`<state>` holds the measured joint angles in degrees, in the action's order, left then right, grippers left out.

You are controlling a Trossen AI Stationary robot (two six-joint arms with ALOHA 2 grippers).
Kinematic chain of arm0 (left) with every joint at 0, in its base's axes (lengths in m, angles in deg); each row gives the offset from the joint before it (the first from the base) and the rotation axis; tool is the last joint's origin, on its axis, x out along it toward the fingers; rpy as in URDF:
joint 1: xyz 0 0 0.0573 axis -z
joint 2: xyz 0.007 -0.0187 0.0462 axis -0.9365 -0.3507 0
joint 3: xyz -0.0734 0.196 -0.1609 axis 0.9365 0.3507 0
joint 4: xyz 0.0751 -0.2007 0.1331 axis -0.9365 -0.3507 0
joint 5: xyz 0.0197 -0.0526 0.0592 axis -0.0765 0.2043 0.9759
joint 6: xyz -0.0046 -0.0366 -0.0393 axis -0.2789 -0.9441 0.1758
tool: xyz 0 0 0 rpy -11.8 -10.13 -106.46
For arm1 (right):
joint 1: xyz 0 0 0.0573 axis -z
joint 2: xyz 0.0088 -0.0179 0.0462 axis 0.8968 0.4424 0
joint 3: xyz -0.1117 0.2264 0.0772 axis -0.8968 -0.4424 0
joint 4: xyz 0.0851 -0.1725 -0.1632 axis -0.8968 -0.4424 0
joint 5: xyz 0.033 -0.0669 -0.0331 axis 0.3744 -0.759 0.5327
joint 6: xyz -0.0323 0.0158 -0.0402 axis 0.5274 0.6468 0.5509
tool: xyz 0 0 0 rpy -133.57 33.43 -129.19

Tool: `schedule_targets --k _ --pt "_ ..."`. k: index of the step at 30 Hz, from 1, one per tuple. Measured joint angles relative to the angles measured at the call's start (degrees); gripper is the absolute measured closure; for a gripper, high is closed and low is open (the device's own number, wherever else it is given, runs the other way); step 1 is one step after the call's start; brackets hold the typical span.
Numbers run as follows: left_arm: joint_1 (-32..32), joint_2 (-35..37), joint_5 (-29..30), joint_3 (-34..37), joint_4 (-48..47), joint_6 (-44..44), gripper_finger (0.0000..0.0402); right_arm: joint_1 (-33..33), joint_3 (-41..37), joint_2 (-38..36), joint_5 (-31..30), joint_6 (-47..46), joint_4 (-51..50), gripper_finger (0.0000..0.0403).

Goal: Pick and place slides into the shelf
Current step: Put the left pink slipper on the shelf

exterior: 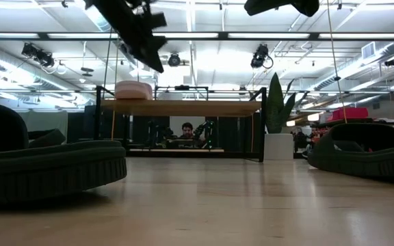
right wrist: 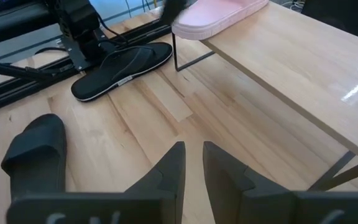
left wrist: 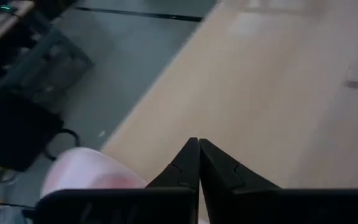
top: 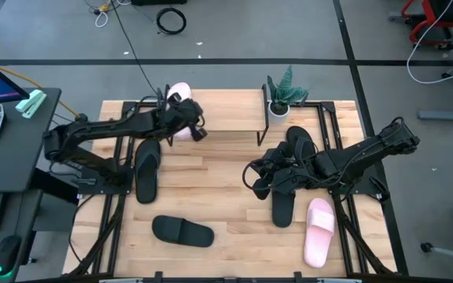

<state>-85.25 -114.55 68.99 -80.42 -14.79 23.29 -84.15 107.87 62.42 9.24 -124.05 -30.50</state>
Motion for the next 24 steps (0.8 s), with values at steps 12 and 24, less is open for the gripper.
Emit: schedule_targets --k 12,24 --pt "11.9 -2.2 -1.7 1.1 -3.0 -8.9 0.0395 0.0 0.0 0.0 0.1 -3.2 0.5 0.034" --pt "7.1 -8.6 -0.1 1.1 -0.7 -9.0 0.0396 0.0 0.0 0.0 1.9 -5.7 0.7 0.034"
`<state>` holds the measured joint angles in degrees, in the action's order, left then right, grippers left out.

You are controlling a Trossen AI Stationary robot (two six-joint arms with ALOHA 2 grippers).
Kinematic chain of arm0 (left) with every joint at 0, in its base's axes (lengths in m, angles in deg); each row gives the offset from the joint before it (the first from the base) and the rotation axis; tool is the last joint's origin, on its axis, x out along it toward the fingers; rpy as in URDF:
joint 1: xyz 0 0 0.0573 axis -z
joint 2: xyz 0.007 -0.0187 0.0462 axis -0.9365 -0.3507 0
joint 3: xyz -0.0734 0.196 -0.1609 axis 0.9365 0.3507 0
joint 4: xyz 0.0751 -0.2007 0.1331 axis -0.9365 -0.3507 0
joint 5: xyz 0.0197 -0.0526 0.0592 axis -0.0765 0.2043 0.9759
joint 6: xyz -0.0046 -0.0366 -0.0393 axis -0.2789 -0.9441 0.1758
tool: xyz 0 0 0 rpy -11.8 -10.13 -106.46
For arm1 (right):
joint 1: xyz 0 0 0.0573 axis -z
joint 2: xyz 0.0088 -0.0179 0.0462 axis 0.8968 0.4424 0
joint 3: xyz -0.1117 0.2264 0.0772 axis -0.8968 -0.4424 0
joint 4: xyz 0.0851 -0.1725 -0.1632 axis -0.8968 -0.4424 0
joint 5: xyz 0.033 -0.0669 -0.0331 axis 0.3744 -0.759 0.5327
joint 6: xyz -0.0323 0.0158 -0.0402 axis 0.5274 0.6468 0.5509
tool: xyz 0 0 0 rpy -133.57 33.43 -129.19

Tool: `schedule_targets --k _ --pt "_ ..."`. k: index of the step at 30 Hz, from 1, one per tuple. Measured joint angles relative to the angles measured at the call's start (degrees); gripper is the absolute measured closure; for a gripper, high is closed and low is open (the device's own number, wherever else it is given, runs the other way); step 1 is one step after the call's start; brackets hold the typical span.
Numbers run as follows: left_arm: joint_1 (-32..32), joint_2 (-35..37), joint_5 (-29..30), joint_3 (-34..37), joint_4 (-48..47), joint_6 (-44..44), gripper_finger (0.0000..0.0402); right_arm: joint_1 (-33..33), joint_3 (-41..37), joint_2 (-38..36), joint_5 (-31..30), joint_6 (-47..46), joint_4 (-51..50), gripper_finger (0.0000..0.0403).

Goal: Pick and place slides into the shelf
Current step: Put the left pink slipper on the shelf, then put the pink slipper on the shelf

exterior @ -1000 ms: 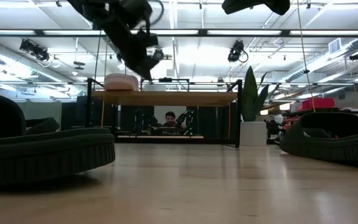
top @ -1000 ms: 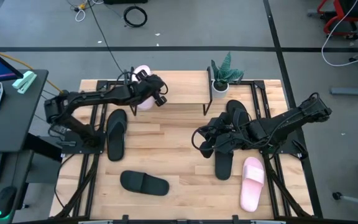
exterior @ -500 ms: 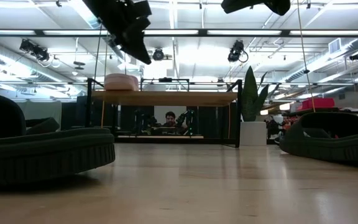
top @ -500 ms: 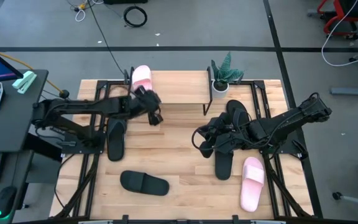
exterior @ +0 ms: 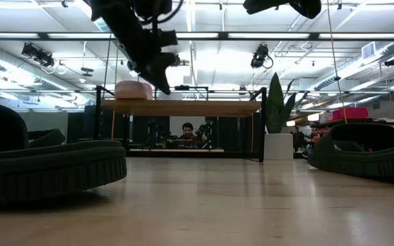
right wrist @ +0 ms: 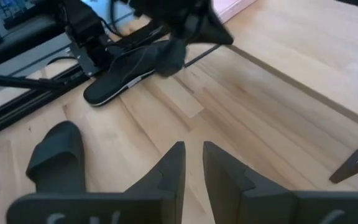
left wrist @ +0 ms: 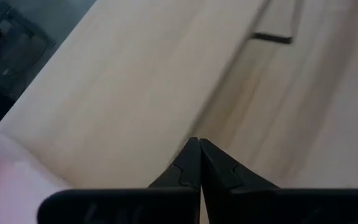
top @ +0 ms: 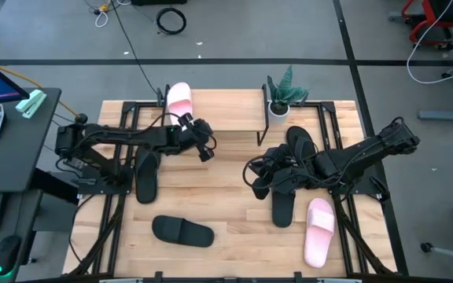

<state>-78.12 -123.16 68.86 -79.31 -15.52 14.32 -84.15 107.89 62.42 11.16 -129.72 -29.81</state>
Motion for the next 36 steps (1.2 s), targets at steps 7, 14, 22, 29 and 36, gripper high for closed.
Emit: schedule_targets --k 7,14,22,29,36 --pt "-3.1 0.3 -0.1 0.0 -5.4 -1.9 0.0397 0.0 0.0 0.0 0.9 0.0 -0.3 0.034" --pt "-3.0 0.3 0.1 -0.6 -7.1 -1.8 0.0398 0.0 0.0 0.0 0.9 0.1 -0.3 0.034" --pt "-1.8 0.3 0.5 -6.0 -10.4 0.3 0.0388 0.0 0.0 0.0 0.9 0.1 -0.3 0.034" --pt "2.6 0.3 0.5 -20.1 -23.8 1.2 0.0391 -0.7 0.0 0.0 0.8 0.0 -0.3 0.034" --pt "11.7 0.5 0.3 -38.3 -41.7 1.8 0.0397 -6.7 0.0 2.0 -2.1 -3.6 -0.7 0.034"
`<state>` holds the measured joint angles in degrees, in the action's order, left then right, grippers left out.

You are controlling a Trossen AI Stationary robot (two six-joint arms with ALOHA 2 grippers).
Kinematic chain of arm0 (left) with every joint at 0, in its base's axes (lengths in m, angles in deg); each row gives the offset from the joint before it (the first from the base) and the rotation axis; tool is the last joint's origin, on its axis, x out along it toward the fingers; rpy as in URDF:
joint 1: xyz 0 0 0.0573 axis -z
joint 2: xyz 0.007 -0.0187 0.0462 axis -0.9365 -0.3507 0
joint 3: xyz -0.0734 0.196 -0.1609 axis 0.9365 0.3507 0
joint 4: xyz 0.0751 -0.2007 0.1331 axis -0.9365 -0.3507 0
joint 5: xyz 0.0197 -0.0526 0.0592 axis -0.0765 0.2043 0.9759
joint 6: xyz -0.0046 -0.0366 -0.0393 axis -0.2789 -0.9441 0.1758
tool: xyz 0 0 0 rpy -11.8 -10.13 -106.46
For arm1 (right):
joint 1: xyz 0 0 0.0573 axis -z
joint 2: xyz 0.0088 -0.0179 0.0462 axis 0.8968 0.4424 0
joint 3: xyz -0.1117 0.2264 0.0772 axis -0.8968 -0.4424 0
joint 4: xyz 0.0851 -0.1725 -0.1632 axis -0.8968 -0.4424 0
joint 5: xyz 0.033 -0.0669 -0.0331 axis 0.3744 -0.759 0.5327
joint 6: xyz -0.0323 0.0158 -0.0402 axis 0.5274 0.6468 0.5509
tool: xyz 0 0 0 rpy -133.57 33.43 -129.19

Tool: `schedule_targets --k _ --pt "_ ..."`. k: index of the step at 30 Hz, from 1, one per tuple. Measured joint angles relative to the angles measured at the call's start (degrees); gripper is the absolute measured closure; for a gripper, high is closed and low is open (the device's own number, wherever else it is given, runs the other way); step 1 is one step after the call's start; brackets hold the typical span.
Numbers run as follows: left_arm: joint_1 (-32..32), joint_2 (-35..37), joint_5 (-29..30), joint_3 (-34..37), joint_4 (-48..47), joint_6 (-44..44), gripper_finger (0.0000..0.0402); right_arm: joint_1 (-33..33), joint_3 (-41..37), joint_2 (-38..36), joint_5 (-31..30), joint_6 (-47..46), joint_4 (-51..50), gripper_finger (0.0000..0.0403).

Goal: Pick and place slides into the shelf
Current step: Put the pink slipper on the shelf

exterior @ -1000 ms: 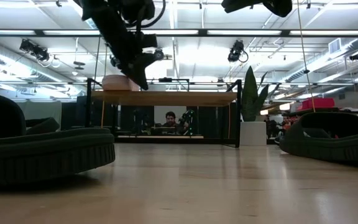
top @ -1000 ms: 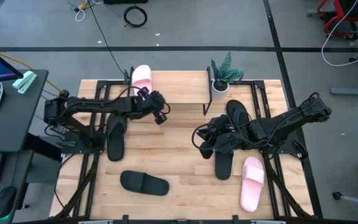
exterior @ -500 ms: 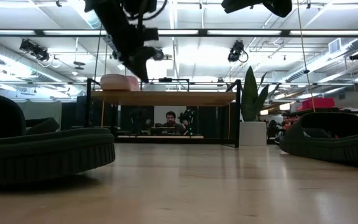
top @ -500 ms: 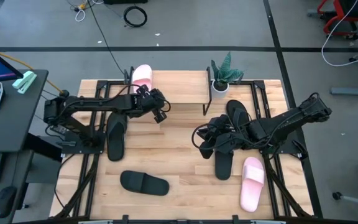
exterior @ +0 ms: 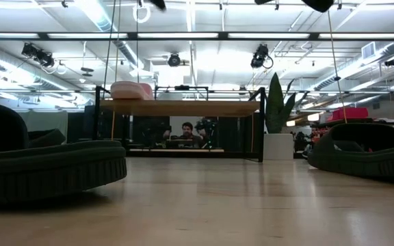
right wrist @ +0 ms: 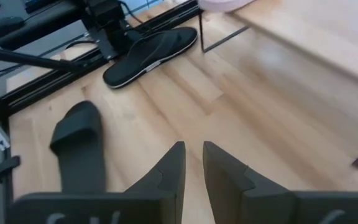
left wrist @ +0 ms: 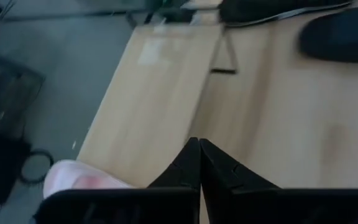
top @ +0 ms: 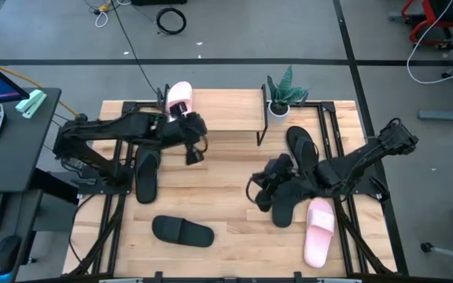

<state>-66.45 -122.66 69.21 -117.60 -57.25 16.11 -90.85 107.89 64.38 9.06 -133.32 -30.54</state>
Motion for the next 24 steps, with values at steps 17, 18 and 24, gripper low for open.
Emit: schedule_targets --k 17,18,24 --pt "20.9 11.4 0.0 -7.4 -21.5 -12.9 0.0384 -24.5 0.0 14.5 -8.5 -35.4 -1.4 0.034" --pt "21.7 11.7 0.0 -7.4 -21.5 -13.2 0.0384 -24.8 0.0 14.5 -8.7 -35.4 -1.3 0.034" --pt "24.0 12.1 1.0 -7.3 -21.6 -14.5 0.0397 -23.0 0.0 12.4 -11.9 -25.4 -0.9 0.034"
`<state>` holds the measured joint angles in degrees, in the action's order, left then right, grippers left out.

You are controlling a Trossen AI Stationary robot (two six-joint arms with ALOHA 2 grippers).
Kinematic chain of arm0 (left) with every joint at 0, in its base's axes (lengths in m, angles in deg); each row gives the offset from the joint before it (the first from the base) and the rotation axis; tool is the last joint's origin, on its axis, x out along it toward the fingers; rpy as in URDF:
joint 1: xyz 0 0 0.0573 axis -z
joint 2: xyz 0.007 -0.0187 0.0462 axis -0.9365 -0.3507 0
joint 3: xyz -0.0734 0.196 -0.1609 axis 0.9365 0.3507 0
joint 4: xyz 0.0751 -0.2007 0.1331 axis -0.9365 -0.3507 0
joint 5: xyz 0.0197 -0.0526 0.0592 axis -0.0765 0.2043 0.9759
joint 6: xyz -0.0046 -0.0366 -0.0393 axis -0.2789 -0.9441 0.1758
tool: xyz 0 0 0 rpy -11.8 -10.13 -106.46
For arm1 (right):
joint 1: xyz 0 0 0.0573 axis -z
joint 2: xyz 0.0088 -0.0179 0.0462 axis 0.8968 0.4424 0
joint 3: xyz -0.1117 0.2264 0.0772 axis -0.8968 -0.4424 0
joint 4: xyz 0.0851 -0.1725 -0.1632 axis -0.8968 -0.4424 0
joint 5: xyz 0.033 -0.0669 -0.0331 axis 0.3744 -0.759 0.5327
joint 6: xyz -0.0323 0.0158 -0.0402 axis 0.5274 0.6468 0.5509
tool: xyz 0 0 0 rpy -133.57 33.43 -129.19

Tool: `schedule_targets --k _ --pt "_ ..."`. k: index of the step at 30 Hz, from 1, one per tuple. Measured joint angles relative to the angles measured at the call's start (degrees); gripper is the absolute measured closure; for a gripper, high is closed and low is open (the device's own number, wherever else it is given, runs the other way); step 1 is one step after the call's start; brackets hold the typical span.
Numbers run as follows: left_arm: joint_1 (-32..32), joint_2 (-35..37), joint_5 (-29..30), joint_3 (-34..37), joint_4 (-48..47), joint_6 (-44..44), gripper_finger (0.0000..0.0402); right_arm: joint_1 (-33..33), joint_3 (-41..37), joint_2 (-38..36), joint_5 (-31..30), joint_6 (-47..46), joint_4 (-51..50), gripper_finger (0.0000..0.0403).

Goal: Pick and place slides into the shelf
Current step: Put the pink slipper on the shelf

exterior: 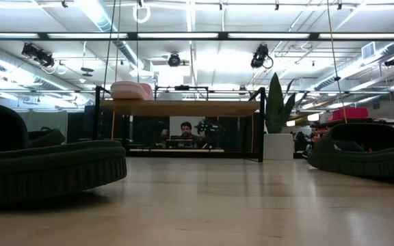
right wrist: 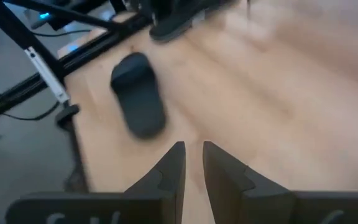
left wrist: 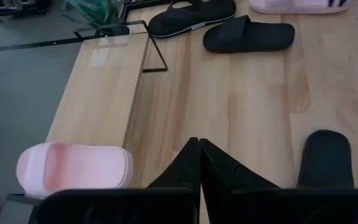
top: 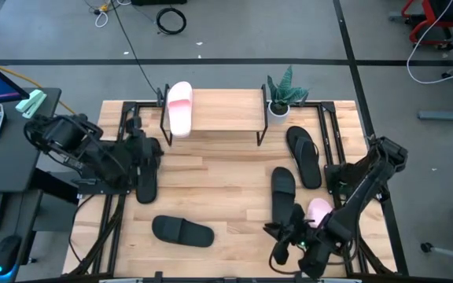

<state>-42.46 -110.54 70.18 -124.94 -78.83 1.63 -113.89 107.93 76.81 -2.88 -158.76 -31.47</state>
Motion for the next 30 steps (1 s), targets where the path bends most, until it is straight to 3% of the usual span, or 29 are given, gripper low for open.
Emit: schedule_targets --k 6,12,15,19,22,24,26,30 --pt "1.0 -0.1 0.0 0.0 -0.2 -2.7 0.0385 1.7 0.0 0.2 3.6 0.5 0.2 0.034" --pt "1.0 0.0 0.0 0.0 -3.2 -2.7 0.0389 0.9 0.0 1.1 17.4 -6.0 -0.4 0.0341" --pt "1.0 -0.1 0.0 0.0 -3.9 -2.7 0.0397 0.8 0.0 2.2 26.6 -13.6 -3.5 0.035" --pt "1.0 -0.1 0.0 0.0 -4.0 -2.6 0.0389 1.1 0.0 3.8 44.3 -24.3 -11.8 0.0373" --pt "1.0 -0.1 0.0 0.0 -4.5 -2.6 0.0381 0.9 -0.1 4.5 58.6 -26.7 -18.7 0.0394" --pt "1.0 -0.1 0.0 0.0 -4.7 -2.6 0.0382 0.8 -0.1 4.8 64.4 -26.3 -22.8 0.0398" --pt "1.0 -0.1 0.0 0.0 -4.8 -2.6 0.0388 0.8 -0.1 4.7 64.8 -24.9 -24.8 0.0393" --pt "1.0 -0.1 0.0 0.0 -4.8 -2.6 0.0397 1.4 -0.1 4.5 60.2 -17.0 -25.7 0.0372"
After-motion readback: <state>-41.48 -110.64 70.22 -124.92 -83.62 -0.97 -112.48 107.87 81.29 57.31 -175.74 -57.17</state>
